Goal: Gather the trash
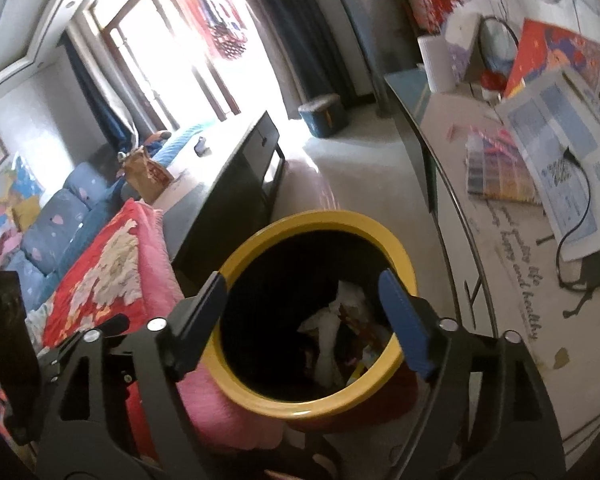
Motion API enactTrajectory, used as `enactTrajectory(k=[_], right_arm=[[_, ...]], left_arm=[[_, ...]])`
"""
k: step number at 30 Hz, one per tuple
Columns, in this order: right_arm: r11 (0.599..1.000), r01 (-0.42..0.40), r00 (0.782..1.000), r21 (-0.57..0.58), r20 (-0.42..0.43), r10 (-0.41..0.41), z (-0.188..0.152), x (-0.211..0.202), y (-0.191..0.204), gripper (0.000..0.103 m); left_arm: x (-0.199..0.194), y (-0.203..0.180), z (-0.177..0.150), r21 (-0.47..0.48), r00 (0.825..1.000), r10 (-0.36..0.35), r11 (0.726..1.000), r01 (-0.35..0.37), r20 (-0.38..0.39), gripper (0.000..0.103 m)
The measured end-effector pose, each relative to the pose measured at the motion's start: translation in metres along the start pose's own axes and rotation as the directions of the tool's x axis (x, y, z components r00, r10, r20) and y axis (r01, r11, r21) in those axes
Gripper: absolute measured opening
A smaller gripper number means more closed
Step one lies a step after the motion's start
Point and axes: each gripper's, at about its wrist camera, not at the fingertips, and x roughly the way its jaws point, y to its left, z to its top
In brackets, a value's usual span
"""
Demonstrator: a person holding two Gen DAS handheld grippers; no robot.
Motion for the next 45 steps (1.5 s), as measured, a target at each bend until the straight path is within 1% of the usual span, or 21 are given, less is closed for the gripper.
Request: enactTrajectory(k=[2,4,7,8,12,13,15,19,21,24,28,32,37,45], right_arm=[[1.0,0.002,1.0,-0.029,0.023,-0.001,-0.001,-0.008,0.009,0.081],[0.998,-0.008,0.999,-0.056,0.048,0.01,-0.003,-0.017,0.02,0.085],[0.994,-0.015,0.996,-0.104,0.083,0.023,-0.008,-0.028,0.038,0.087],[0.992,-0.018,0.995,-0.124,0.1,0.03,-0.011,-0.033,0.045,0.093],[0.976,-0.017,0.982,-0.215,0.179,0.057,-0.026,-0.052,0.074,0.093],[0.972,-0.011,0.978,-0.237,0.198,0.059,-0.03,-0.056,0.08,0.093],[0.962,0.012,0.969,-0.273,0.24,0.056,-0.04,-0.064,0.092,0.093],[0.943,0.059,0.941,-0.326,0.333,0.057,-0.069,-0.079,0.114,0.093],[0.933,0.065,0.931,-0.354,0.358,0.071,-0.081,-0.085,0.123,0.093],[0.924,0.062,0.922,-0.377,0.377,0.092,-0.09,-0.091,0.132,0.093],[0.923,0.048,0.905,-0.382,0.407,0.122,-0.096,-0.099,0.138,0.093],[0.919,0.033,0.904,-0.392,0.404,0.14,-0.101,-0.1,0.143,0.093],[0.917,0.037,0.908,-0.397,0.396,0.135,-0.102,-0.098,0.146,0.093],[0.918,0.04,0.909,-0.394,0.397,0.131,-0.103,-0.098,0.149,0.093]], left_arm=[[-0.012,0.008,-0.001,-0.016,1.0,0.026,1.0,-0.026,0.014,0.096],[-0.024,0.015,-0.002,-0.028,0.998,0.045,0.999,-0.044,0.031,0.096],[-0.048,0.029,-0.007,-0.046,0.993,0.096,0.995,-0.094,0.064,0.096],[-0.055,0.033,-0.008,-0.052,0.991,0.111,0.993,-0.107,0.075,0.096],[-0.088,0.049,-0.017,-0.078,0.974,0.183,0.982,-0.174,0.131,0.096],[-0.094,0.052,-0.019,-0.083,0.972,0.192,0.98,-0.182,0.137,0.096],[-0.111,0.057,-0.028,-0.095,0.961,0.222,0.973,-0.208,0.168,0.096],[-0.14,0.062,-0.048,-0.105,0.936,0.267,0.963,-0.249,0.228,0.096],[-0.153,0.061,-0.059,-0.107,0.927,0.276,0.96,-0.257,0.253,0.096],[-0.168,0.06,-0.073,-0.12,0.913,0.299,0.954,-0.276,0.278,0.097],[-0.185,0.065,-0.088,-0.146,0.902,0.319,0.946,-0.288,0.291,0.097],[-0.201,0.073,-0.099,-0.174,0.889,0.337,0.939,-0.295,0.309,0.097],[-0.21,0.079,-0.101,-0.195,0.886,0.337,0.938,-0.287,0.319,0.097],[-0.215,0.079,-0.102,-0.204,0.881,0.332,0.939,-0.276,0.336,0.097]])
